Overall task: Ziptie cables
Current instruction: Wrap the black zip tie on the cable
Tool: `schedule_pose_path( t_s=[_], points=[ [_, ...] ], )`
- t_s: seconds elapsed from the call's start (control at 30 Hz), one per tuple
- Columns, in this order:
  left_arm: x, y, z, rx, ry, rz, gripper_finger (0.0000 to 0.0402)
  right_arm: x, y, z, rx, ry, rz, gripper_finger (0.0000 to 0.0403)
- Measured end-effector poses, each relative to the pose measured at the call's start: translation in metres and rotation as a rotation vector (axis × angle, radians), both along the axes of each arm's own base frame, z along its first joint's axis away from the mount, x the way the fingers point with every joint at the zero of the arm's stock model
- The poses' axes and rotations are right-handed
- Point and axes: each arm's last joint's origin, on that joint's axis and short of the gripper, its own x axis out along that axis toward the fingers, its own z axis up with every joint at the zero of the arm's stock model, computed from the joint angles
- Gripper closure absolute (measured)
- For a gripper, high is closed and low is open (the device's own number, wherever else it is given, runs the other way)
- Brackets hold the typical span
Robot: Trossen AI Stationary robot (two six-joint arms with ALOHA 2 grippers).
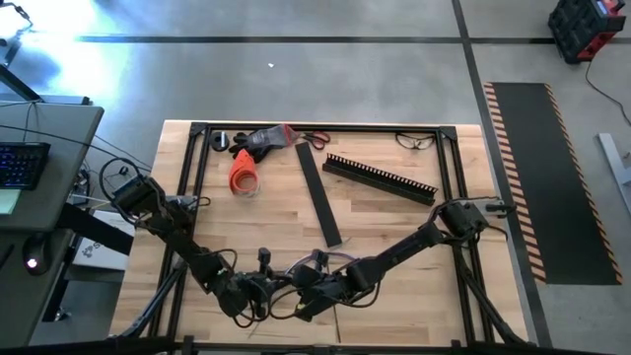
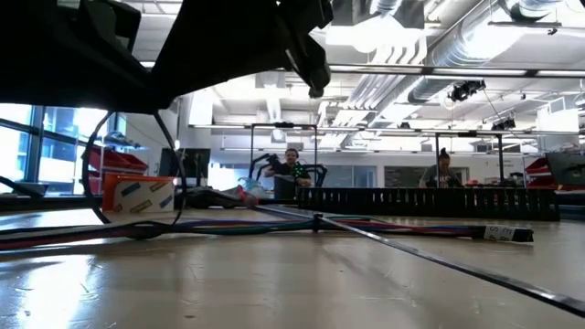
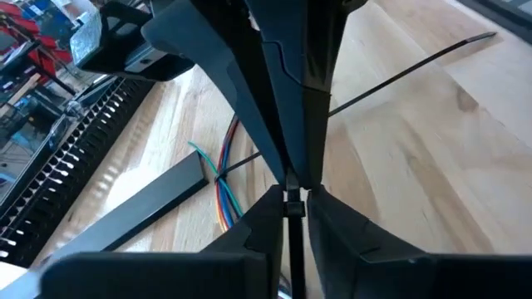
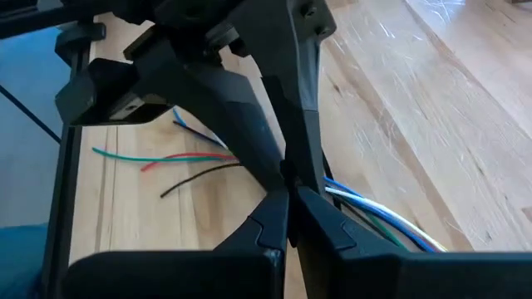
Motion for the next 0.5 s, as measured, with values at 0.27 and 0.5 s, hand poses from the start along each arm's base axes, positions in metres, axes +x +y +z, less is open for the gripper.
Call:
schedule_pose_path(
  t_s=[0.27, 0.5],
  points=[
    [0.000, 0.000, 0.000, -0.017, 0.003, 0.000, 0.0396, -0.002, 0.000, -0.001, -0.006, 0.021, 0.001, 0.0403],
    [-0.002, 0.000, -0.003, -0.036, 0.032, -0.002, 0.0399, -0.014, 0.011, -0.005, -0.080, 0.069, -0.003, 0.0402]
  ],
)
